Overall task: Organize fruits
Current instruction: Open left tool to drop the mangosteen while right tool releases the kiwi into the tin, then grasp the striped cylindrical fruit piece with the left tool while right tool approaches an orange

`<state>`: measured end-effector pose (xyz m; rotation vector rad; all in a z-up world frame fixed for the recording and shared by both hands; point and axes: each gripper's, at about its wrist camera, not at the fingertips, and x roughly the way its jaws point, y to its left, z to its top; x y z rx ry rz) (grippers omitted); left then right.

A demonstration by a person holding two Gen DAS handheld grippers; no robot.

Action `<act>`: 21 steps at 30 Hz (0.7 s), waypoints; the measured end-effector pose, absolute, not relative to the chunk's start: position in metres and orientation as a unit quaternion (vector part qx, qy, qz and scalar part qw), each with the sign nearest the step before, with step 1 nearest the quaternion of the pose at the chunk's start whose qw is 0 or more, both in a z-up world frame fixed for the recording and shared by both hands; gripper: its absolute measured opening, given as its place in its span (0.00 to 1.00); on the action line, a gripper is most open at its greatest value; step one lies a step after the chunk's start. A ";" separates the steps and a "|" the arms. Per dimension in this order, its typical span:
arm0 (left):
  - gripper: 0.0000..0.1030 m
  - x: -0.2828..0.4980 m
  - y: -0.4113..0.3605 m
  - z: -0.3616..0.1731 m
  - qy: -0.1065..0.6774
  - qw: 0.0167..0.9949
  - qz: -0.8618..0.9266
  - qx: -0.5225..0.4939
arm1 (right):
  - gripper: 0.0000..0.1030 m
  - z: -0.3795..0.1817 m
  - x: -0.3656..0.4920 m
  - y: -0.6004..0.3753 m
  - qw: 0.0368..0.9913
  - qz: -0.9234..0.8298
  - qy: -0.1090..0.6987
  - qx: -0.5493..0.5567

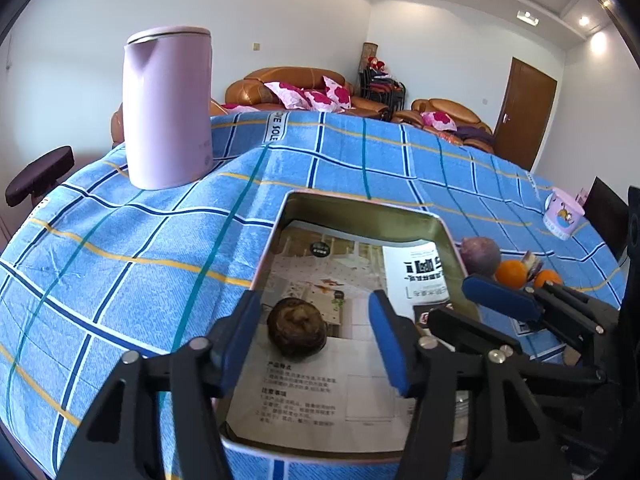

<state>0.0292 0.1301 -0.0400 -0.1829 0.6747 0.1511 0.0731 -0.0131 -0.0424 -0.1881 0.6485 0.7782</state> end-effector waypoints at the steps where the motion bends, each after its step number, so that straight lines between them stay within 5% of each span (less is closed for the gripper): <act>1: 0.62 0.027 0.129 -0.039 0.328 0.938 0.076 -0.088 | 0.43 -0.041 0.073 -0.016 0.872 0.370 0.309 -0.087; 7: 0.76 0.019 0.122 -0.027 0.309 0.944 0.067 -0.093 | 0.51 -0.038 0.068 -0.034 0.879 0.355 0.309 -0.080; 21: 0.84 0.014 0.048 -0.017 0.294 0.953 -0.002 -0.080 | 0.52 -0.034 0.040 -0.136 0.911 0.276 0.301 -0.058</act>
